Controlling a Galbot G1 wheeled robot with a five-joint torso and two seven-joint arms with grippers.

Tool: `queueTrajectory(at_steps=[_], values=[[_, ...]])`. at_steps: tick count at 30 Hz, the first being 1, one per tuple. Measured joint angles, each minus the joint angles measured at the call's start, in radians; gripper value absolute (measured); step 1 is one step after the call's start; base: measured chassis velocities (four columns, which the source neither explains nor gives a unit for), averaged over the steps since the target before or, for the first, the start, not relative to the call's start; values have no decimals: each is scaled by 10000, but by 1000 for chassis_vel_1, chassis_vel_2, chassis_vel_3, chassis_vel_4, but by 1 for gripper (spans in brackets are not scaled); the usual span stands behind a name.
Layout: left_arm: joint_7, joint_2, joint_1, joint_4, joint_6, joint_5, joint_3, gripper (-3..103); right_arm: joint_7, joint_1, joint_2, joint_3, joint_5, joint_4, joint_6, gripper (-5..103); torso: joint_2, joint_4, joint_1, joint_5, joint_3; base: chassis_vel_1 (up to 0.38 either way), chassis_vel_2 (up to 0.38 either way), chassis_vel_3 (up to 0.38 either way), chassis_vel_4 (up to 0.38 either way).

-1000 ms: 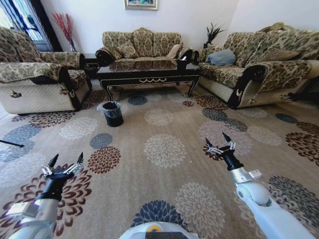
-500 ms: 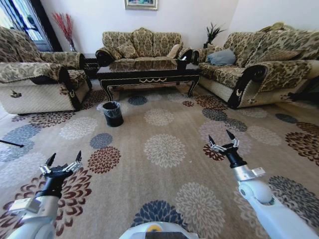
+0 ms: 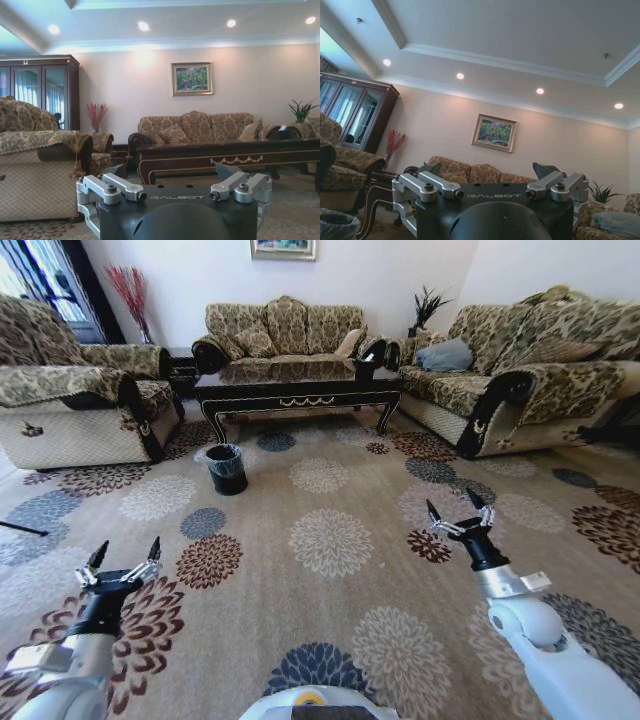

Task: Move to the front of the table and pick up the trash from the floor, then place it into the trash bin.

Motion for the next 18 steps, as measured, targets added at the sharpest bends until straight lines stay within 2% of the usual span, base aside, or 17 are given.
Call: queueTrajectory(at_steps=[14, 18], values=[[173, 27, 86, -95, -51, -219, -298, 100, -32, -41, 196, 26, 55, 105, 119, 100, 638, 0, 48, 0, 589, 0, 0, 0, 0], [173, 28, 102, -111, -46, -241, -298, 100, -46, -69, 217, 11, 51, 99, 136, 100, 769, 0, 83, 1, 686, 0, 0, 0, 0]])
